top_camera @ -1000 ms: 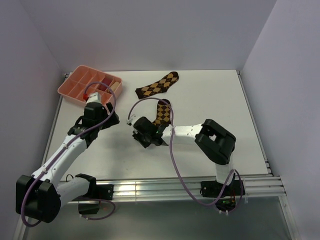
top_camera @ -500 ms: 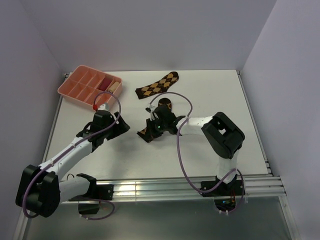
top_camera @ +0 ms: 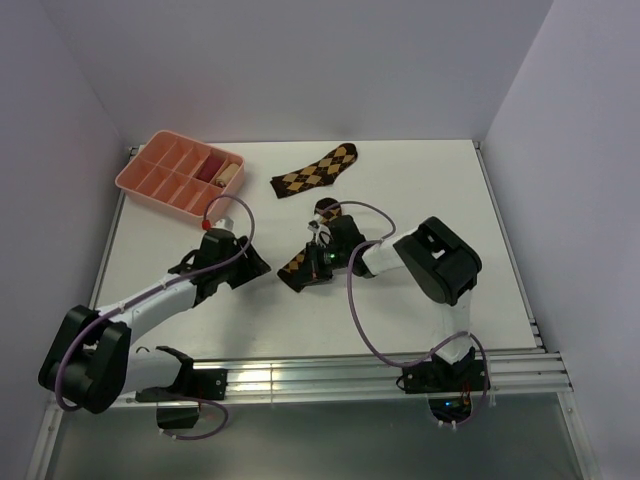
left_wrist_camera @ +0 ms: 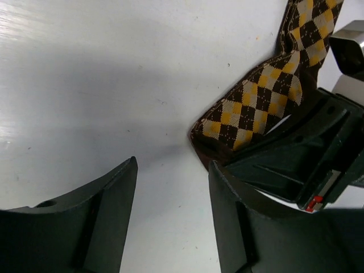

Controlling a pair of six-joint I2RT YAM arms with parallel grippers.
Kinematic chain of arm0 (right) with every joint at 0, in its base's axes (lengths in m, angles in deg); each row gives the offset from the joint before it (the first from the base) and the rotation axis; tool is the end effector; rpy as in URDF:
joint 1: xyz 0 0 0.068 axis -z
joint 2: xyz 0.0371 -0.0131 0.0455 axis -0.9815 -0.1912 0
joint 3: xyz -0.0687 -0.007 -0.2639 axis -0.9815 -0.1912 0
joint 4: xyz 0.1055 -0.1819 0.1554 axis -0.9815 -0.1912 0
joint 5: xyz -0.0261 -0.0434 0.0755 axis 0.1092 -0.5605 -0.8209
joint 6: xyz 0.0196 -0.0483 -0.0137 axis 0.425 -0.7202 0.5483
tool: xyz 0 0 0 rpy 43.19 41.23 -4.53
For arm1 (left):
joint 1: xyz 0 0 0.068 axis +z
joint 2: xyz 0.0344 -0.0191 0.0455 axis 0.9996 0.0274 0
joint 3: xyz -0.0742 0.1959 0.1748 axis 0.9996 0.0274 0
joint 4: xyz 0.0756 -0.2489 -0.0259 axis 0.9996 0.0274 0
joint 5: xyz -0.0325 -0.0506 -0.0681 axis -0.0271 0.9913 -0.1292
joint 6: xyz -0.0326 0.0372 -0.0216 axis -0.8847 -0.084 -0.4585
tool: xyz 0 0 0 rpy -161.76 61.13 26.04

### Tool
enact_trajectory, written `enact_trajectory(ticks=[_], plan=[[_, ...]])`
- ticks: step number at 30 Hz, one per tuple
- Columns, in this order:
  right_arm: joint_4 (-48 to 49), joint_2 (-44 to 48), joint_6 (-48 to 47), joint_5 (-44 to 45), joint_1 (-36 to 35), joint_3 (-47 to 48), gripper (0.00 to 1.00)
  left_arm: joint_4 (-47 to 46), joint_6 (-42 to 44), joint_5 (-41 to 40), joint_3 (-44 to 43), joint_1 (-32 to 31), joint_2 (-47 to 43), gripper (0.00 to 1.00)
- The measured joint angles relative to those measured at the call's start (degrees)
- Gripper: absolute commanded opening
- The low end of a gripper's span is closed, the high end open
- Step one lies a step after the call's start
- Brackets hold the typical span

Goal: Roll the socks
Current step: Roll the sock at the center of the board.

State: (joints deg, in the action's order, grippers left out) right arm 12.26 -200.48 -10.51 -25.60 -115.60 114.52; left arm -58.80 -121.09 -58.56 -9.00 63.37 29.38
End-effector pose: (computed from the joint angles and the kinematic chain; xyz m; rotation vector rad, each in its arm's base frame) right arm 0.2791 0.2371 0.1082 -0.4093 2.4647 1.4611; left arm 0.2146 -0.1030 0.1749 -0.4793 2.4070 -0.6934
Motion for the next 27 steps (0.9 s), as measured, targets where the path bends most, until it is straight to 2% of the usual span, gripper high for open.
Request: enact_trajectory(ticks=[6, 11, 22, 27], plan=[[7.8, -2.9, 7.3, -4.6, 2.4, -2.7, 0.00, -1.6, -0.3, 1.3, 0.1, -1.1, 2.2, 0.49], [10.1, -4.2, 10.5, -6.6, 3.9, -3.1, 0.00, -3.8, -0.6, 2.6, 0.1, -1.9, 5.6, 0.49], [10.1, -4.8, 11.3, -7.6, 4.4, -2.9, 0.00, -10.0, -1.4, 4.5, -1.6, -4.3, 13.1, 0.47], [9.3, -4.8, 11.0, -7.6, 4.4, -2.6, 0.00, -11.7, -1.6, 4.8, -3.3, -4.5, 16.0, 0.42]])
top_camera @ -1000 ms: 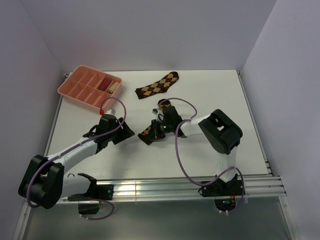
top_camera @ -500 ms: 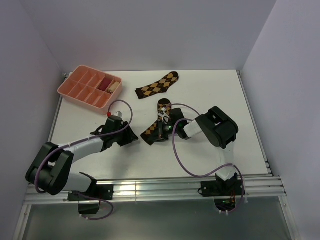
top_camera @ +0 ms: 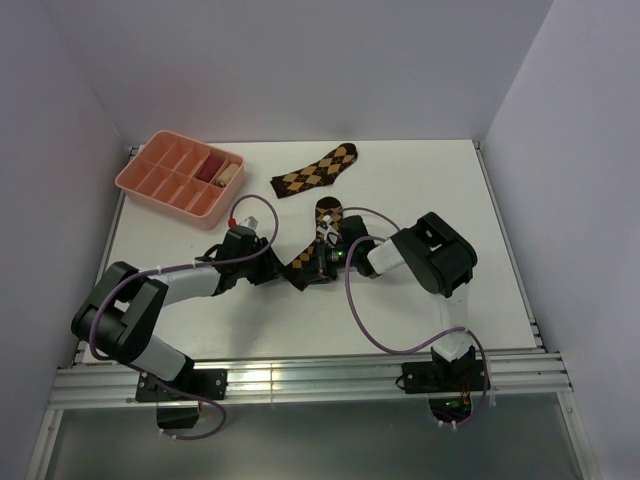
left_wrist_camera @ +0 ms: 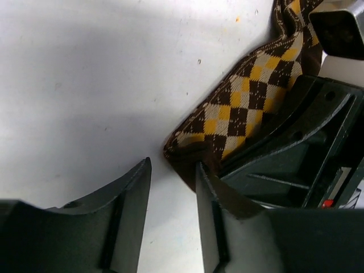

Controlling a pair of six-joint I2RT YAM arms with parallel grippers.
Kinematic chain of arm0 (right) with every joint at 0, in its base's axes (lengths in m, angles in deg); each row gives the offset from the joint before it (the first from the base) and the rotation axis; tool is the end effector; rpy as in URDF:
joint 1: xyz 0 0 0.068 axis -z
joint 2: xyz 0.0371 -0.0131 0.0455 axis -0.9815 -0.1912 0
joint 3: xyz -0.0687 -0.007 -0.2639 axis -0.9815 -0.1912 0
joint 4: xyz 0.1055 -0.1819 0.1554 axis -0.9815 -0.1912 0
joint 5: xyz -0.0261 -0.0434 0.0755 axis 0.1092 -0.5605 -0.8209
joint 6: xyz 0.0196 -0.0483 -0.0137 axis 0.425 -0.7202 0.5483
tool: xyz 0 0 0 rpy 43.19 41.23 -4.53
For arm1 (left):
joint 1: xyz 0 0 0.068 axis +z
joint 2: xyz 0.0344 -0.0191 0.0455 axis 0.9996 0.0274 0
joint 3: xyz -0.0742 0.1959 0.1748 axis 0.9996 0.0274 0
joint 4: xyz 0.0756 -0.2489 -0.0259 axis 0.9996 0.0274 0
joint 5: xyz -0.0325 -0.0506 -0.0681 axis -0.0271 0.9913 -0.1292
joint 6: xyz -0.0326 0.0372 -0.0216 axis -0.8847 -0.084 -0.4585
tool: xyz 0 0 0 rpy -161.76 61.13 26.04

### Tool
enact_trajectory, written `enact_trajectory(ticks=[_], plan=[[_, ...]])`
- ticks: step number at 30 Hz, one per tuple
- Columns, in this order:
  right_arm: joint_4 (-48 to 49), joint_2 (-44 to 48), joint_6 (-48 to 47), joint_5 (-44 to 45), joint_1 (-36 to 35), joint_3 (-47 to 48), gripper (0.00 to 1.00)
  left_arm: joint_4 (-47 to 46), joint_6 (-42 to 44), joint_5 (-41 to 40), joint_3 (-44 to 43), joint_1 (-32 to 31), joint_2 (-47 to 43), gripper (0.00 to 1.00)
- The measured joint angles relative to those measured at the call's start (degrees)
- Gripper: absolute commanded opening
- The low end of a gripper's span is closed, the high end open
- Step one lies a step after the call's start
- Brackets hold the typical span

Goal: Roll the socks
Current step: Roll the sock at the center of the board.

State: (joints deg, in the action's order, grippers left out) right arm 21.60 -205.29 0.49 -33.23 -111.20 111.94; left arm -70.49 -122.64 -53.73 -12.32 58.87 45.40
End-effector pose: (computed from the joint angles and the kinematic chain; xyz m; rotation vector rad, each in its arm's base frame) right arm 0.2897 0.2146 0.0837 -0.1900 2.5135 1.6582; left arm 0.2396 -0.1422 0.1410 -0.3854 2.4875 -0.8164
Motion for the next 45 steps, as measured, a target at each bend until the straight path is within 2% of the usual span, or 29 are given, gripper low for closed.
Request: enact_trajectory(ticks=[4, 5, 6, 9, 10, 13, 18, 21, 28, 33, 38, 45], plan=[[-1.2, 0.0, -0.6, -0.1, 0.0, 0.5, 0.00, -0.6, 0.0, -0.1, -1.2, -0.1, 1.8, 0.37], [-1.6, 0.0, -0.9, -0.1, 0.0, 0.6, 0.04, -0.8, 0.0, 0.0, -1.7, -0.1, 2.6, 0.36], [-1.9, 0.0, -1.0, -0.1, 0.0, 0.8, 0.04, -0.8, 0.0, 0.0, -1.8, -0.2, 2.7, 0.35], [-3.8, 0.3, -2.0, 0.2, 0.0, 1.4, 0.18, -0.8, 0.0, 0.0, -2.6, -0.2, 3.7, 0.33], [-4.7, 0.6, -2.5, 0.4, 0.0, 1.6, 0.26, -0.8, 0.0, 0.0, -2.9, -0.3, 4.1, 0.32], [-6.9, 1.9, -3.8, 1.1, 0.0, 2.0, 0.37, -0.9, 0.0, 0.0, -3.8, -0.5, 5.0, 0.31], [-13.3, 5.5, -7.6, 4.8, -0.4, 2.9, 0.50, -0.8, 0.0, -0.5, -5.5, -1.3, 6.7, 0.29], [-18.5, 8.2, -10.7, 8.4, -1.2, 3.8, 0.53, -0.8, 0.1, -0.6, -6.4, -1.5, 7.6, 0.28], [-30.5, 14.6, -17.3, 19.0, -3.4, 4.7, 0.58, 0.7, 0.6, -1.0, -9.4, -1.9, 9.7, 0.27], [-37.6, 22.0, -22.5, 29.8, -5.6, 4.6, 0.56, 1.8, 1.3, -1.0, -11.1, -2.1, 10.8, 0.27], [-39.1, 27.9, -30.3, 42.9, -12.0, 5.1, 0.53, 2.8, 2.2, -1.0, -11.8, -2.3, 11.0, 0.27], [-37.3, 25.0, -39.9, 55.2, -21.8, 6.6, 0.47, 2.9, 3.0, -1.0, -12.0, -2.3, 11.0, 0.26]])
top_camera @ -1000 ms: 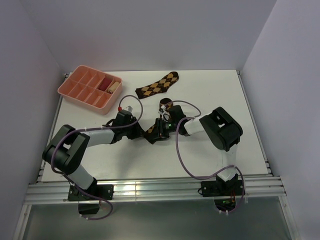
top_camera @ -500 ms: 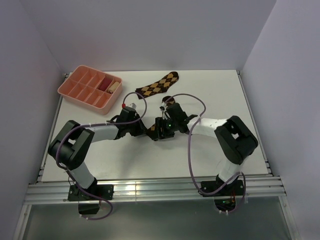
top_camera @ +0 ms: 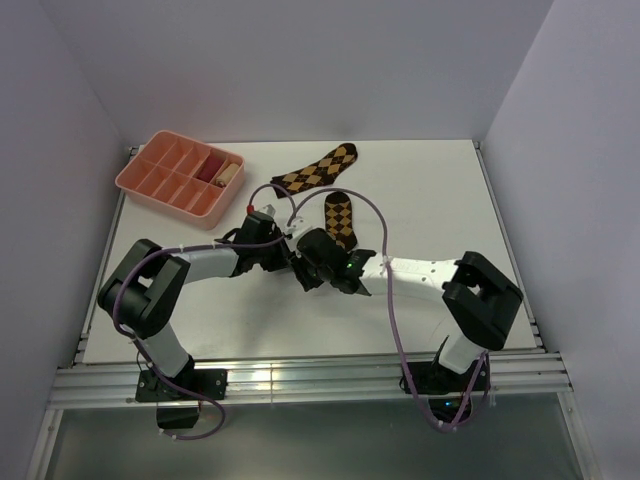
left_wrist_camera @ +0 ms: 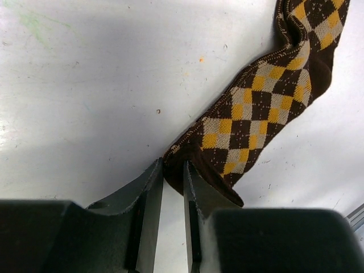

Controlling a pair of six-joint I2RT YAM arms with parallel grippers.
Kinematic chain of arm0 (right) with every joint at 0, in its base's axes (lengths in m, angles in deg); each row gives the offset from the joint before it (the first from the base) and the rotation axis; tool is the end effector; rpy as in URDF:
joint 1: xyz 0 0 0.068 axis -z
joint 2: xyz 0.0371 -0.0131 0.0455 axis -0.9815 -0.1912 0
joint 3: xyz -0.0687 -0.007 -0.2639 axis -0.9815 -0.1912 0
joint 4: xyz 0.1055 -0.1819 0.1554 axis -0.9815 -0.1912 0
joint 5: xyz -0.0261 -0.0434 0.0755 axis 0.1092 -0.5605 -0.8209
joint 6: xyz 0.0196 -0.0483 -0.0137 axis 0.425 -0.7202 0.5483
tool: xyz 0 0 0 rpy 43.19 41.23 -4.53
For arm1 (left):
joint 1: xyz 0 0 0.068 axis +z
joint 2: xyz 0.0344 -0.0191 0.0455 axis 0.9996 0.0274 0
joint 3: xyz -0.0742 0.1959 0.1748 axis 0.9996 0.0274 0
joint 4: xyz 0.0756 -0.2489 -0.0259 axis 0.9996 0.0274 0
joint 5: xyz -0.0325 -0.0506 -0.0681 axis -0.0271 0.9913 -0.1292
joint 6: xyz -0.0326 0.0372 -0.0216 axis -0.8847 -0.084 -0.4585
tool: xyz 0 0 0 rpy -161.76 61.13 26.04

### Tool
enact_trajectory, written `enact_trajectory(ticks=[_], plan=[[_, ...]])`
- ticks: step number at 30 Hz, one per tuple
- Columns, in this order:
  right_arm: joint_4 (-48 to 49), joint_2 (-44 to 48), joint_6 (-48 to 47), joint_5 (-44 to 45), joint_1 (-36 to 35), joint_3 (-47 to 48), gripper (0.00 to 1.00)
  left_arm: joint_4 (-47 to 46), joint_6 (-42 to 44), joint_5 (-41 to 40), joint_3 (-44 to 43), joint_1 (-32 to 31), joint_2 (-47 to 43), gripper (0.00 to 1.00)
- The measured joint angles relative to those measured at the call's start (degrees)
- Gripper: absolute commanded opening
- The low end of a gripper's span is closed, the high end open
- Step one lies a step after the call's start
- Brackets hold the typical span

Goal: Roll the socks
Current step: Roll the sock at the center of the board.

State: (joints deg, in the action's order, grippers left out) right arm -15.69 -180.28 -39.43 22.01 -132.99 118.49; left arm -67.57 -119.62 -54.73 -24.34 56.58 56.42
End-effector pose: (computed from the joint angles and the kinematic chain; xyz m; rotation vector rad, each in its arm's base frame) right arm 0.2020 0.2721 0.2016 -0.8415 2.1970 0.4422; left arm 0.2772 -0.1779 0.1398 -0.2849 2.5260 -0.7714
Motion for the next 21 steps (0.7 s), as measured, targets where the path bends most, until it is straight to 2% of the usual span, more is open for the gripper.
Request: enact_trajectory(ticks=[11, 16, 21], plan=[[5.6, -7.2, -4.7, 5.4, -1.4, 1.3, 0.37, 1.7, 0.5, 0.0, -1.1, 0.0, 0.3, 0.25], [7.6, -9.9, -4.7, 5.6, -1.4, 1.4, 0.36, 1.9, 0.5, 0.1, -1.2, 0.0, 0.5, 0.24], [9.0, -10.7, -3.9, 6.6, -1.4, 0.7, 0.40, 2.0, 0.5, 0.2, -1.4, 0.0, 0.5, 0.23]])
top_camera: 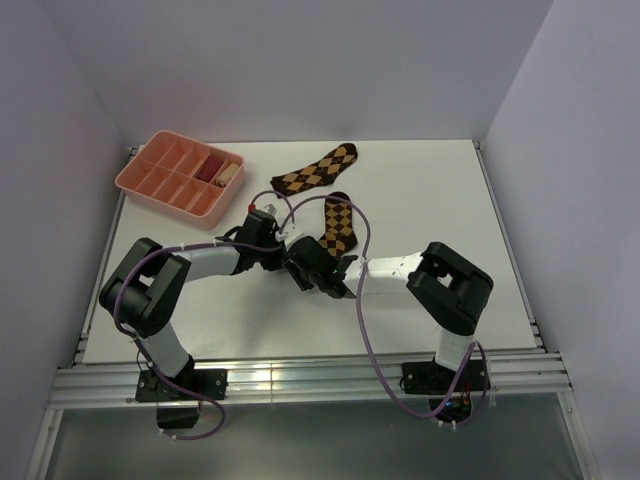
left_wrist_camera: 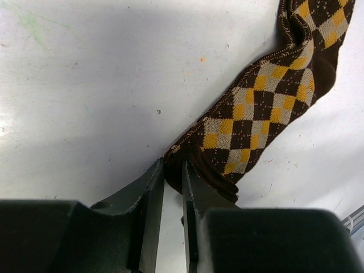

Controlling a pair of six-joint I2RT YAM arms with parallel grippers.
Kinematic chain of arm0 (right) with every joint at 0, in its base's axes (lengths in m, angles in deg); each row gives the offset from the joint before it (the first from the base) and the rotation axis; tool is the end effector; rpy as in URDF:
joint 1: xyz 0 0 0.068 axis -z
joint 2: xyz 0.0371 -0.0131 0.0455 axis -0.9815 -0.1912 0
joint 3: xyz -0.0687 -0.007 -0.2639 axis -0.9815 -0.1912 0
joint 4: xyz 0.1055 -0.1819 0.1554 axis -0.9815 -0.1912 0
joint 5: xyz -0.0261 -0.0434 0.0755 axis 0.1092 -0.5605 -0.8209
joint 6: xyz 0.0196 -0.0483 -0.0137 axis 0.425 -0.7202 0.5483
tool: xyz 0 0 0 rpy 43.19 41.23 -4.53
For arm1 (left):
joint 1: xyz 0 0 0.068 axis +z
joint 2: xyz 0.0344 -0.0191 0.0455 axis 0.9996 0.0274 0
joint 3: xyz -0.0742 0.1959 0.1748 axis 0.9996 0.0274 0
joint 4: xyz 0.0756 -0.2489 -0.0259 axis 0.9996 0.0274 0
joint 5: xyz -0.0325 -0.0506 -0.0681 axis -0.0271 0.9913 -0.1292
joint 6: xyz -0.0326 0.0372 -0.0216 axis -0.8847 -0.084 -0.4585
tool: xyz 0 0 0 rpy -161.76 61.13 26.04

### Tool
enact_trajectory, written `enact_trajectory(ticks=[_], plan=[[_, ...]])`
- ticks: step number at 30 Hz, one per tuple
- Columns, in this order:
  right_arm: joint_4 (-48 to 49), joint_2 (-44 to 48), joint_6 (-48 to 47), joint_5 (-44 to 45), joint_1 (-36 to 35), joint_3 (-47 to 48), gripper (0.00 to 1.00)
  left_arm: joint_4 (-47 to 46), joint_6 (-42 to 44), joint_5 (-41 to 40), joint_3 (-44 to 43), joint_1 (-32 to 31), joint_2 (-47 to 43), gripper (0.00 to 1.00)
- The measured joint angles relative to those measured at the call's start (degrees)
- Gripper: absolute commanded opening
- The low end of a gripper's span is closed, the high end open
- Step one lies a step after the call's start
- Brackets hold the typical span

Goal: Roll the socks
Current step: Roll the sock at the center of the board.

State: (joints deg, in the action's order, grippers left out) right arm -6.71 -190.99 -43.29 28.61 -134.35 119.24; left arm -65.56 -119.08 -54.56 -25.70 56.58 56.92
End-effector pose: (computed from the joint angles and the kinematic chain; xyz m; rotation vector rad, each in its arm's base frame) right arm 0.2136 0.2960 0.1563 -0.8788 2.1558 0.2887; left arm 0.2797 -0.1796 0.1410 -0.2756 2.5460 -0.7582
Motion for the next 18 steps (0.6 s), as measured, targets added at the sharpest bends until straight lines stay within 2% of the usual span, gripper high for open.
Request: enact_trajectory(ticks=[18], plan=[[3.8, 0.6, 6.8, 4.0, 0.5, -3.9, 0.41, 0.3, 0.1, 0.0, -0.1, -0.1, 0.0, 0.22]])
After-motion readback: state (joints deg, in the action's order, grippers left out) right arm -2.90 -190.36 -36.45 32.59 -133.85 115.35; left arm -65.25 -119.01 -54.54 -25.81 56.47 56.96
